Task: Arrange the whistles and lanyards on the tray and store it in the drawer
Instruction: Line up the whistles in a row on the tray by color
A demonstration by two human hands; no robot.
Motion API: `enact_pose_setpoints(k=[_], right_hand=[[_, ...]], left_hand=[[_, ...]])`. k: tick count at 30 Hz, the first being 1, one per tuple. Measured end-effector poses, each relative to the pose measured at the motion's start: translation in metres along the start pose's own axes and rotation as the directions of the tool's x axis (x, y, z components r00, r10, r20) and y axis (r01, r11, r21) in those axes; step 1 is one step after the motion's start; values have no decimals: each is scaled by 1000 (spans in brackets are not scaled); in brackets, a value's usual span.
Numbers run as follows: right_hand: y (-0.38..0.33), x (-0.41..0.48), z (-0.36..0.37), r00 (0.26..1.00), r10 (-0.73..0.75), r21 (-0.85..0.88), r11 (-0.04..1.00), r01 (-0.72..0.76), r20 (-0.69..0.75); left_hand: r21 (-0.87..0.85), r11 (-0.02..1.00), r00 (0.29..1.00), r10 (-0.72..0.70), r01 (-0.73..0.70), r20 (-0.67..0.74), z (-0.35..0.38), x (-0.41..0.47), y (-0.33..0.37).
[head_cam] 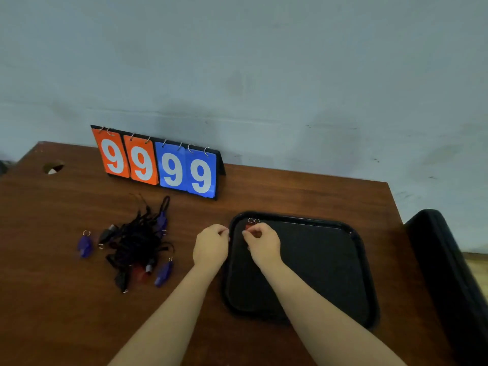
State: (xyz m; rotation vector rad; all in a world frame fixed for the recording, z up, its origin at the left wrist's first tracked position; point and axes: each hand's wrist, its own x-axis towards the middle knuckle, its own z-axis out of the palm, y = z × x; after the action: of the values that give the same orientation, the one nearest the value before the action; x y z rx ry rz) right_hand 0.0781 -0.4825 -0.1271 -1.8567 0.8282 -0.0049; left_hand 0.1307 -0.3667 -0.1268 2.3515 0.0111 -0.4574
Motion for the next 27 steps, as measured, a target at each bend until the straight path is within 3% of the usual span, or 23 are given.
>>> enact_pose_setpoints(k=[5, 8, 10, 15, 17, 19, 24, 27], right_hand=[[-14, -31, 36, 957, -234, -143, 955, 259, 173], [-18, -51, 63, 828, -342, -325, 800, 505, 445], [-22, -63, 81, 746, -380, -361, 697, 620, 547], [-21, -79, 117, 587, -379, -396, 472, 788, 715], [-18, -78, 124, 580, -311, -467, 369, 804, 753], [-15, -77, 128, 594, -316, -503, 326, 801, 740], [-10, -76, 123, 661, -379, -536, 389, 749, 648], [-6, -73, 114, 762, -352, -470, 625, 623, 543]], left_hand=[[29, 990, 972, -132, 141, -193, -30, -16, -39], [16, 961, 901, -253, 276, -353, -50, -29, -72], [49, 951, 866, -255, 304, -430, -60, -38, -96], [239, 942, 938, -154, 234, -310, -74, -46, -144], [330, 930, 959, -67, 159, -275, -75, -49, -152], [308, 938, 955, -68, 161, -290, -77, -50, -153], [197, 952, 948, -180, 235, -264, -81, -50, -149], [-102, 962, 920, -272, 253, -282, -82, -51, -139]])
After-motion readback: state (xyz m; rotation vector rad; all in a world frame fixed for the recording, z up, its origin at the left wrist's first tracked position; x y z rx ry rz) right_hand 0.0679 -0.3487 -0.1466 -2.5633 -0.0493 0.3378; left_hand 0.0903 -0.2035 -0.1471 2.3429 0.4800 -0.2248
